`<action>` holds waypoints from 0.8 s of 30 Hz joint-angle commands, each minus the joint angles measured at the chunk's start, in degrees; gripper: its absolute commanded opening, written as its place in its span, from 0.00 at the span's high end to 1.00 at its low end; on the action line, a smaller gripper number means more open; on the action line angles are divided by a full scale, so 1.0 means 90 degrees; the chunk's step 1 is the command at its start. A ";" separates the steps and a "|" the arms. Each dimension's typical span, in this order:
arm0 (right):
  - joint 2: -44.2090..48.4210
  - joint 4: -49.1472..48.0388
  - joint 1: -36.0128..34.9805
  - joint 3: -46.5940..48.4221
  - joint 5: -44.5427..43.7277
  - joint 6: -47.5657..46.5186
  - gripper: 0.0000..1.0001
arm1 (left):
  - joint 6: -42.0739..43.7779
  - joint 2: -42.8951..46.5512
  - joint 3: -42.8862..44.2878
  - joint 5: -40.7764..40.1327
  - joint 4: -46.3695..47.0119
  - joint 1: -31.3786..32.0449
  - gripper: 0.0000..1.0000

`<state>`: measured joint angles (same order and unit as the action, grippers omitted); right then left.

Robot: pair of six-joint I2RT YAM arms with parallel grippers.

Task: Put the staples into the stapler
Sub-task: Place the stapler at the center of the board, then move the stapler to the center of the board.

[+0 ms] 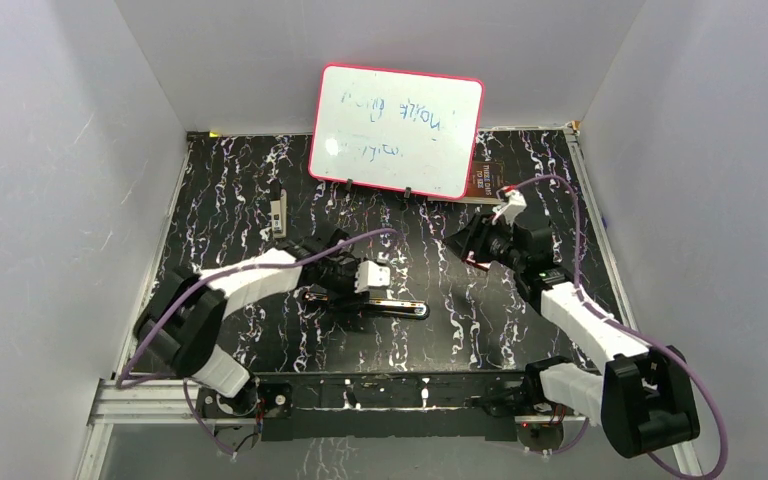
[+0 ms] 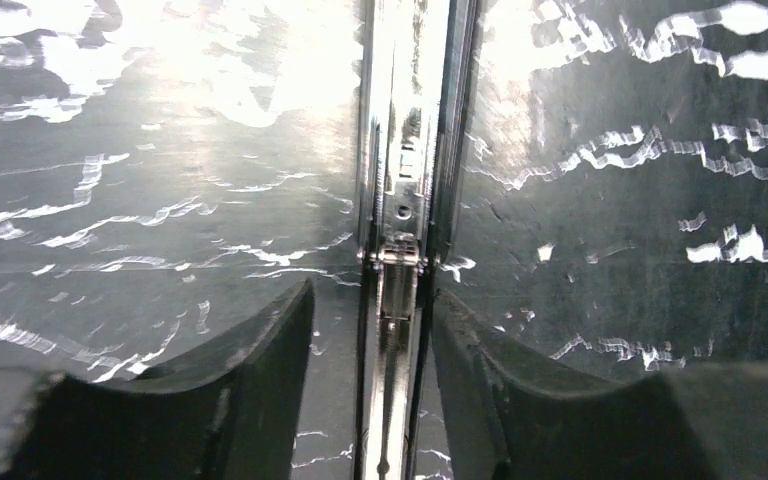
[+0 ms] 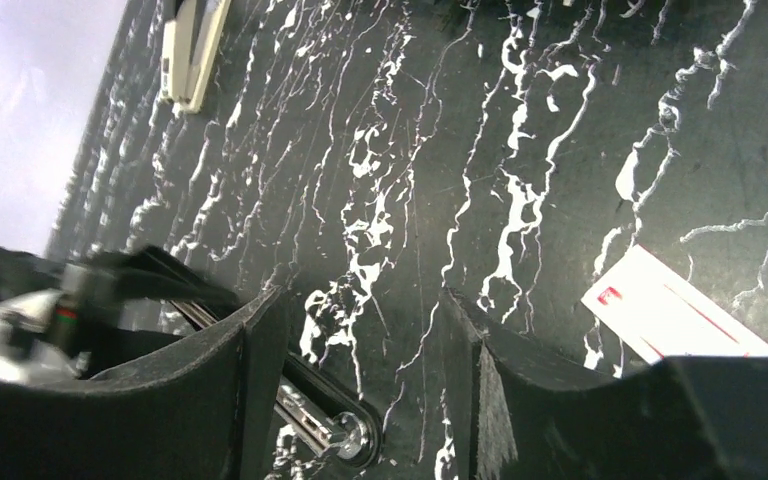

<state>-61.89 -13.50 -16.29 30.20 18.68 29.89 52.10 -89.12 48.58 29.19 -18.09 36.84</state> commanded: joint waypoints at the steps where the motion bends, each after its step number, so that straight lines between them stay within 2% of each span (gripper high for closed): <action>1: -0.0497 -0.0384 -0.1019 0.0431 0.0173 -0.1255 0.35 | -0.1390 0.2164 -0.0808 0.0268 0.1746 -0.0387 0.52; 5: -0.1270 0.0078 -0.2080 0.1027 0.0211 -0.2336 0.34 | -0.2622 0.3540 -0.1509 -0.0257 0.3121 -0.0770 0.40; 11: -0.2502 0.0987 -0.3130 0.2005 0.0397 -0.3631 0.33 | -0.4451 0.4818 -0.2041 -0.1503 0.3711 -0.1154 0.24; 15: -0.3185 0.1537 -0.3650 0.2457 0.0176 -0.4257 0.32 | -0.5641 0.5006 -0.2054 -0.3292 0.3642 -0.1252 0.12; 18: -0.3567 0.1754 -0.3895 0.2643 -0.0024 -0.4475 0.31 | -0.6128 0.4909 -0.1790 -0.4104 0.3266 -0.1299 0.08; 24: -0.4095 0.2236 -0.4318 0.2946 -0.0768 -0.4880 0.32 | -0.6278 0.4688 -0.1563 -0.4435 0.2956 -0.1356 0.05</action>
<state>-96.79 2.61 -53.21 52.82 17.39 -9.13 -0.71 -46.46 31.73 -5.19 9.96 25.12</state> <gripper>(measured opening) 0.687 0.945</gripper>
